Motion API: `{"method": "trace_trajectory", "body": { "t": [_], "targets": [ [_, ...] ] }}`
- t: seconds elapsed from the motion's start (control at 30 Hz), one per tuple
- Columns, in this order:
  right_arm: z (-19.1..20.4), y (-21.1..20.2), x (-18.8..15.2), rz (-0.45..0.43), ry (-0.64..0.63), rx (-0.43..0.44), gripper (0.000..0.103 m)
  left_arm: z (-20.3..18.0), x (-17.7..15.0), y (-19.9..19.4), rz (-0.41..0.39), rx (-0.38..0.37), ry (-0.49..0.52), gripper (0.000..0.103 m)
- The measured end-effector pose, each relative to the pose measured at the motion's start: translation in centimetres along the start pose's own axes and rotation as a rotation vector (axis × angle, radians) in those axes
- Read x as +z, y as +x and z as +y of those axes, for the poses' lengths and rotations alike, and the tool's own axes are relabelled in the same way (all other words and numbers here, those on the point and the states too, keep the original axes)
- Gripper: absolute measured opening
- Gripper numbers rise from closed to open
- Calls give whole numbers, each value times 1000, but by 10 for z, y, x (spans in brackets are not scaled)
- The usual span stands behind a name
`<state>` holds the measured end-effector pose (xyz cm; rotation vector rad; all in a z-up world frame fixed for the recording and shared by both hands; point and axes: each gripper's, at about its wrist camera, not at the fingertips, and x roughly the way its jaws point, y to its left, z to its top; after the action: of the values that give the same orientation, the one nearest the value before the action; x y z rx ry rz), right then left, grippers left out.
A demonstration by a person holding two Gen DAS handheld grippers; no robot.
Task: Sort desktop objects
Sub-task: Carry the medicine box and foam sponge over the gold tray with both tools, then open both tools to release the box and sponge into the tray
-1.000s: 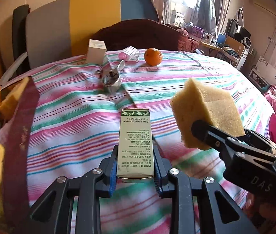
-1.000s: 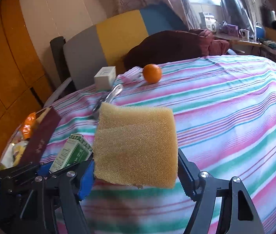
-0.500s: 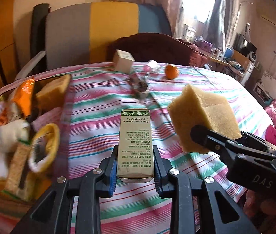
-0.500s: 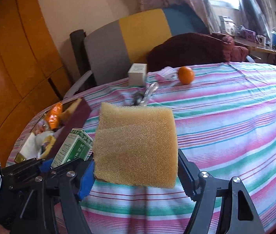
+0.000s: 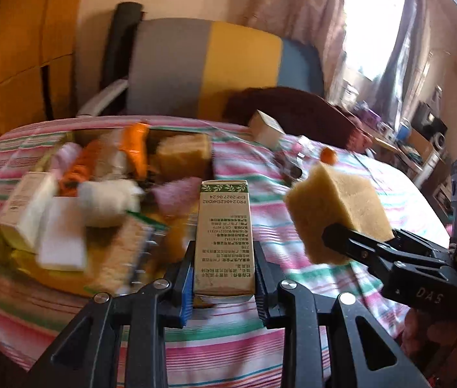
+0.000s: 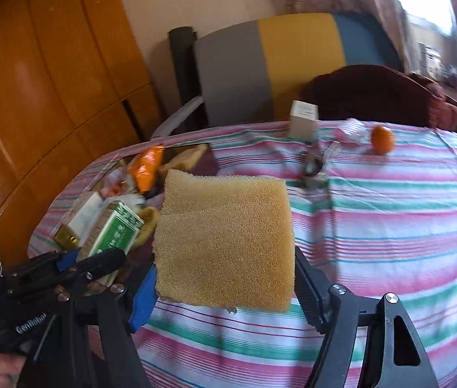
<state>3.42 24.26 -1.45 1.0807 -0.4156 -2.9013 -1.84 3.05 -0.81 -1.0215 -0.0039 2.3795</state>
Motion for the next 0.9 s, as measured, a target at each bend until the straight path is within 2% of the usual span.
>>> {"method": "trace_trajectory", "body": {
  "t": [0.17,0.27,0.43,0.47,0.5,0.57,0.6,0.7,0.9],
  "targets": [
    [34,13,13,18,-70,67,74,52,9,-7,-25,85,-98,30],
    [56,24,23,21,-115,113,74,77,13,0,-13,123,-133,30],
    [94,54,40,43,-194,152,74,106,20,21,15,145,-181,30],
    [101,61,43,48,-206,161,74,110,21,28,43,138,-190,35],
    [106,68,45,52,-212,167,76,113,21,35,74,141,-200,45],
    [115,86,48,81,-219,189,82,117,18,40,118,161,-225,54],
    [118,96,48,111,-225,192,84,119,16,38,118,160,-233,55],
    [118,102,45,138,-209,159,85,121,8,25,81,131,-252,56],
    [90,77,38,69,-117,167,86,132,-2,9,28,134,-329,56]
  ]
}}
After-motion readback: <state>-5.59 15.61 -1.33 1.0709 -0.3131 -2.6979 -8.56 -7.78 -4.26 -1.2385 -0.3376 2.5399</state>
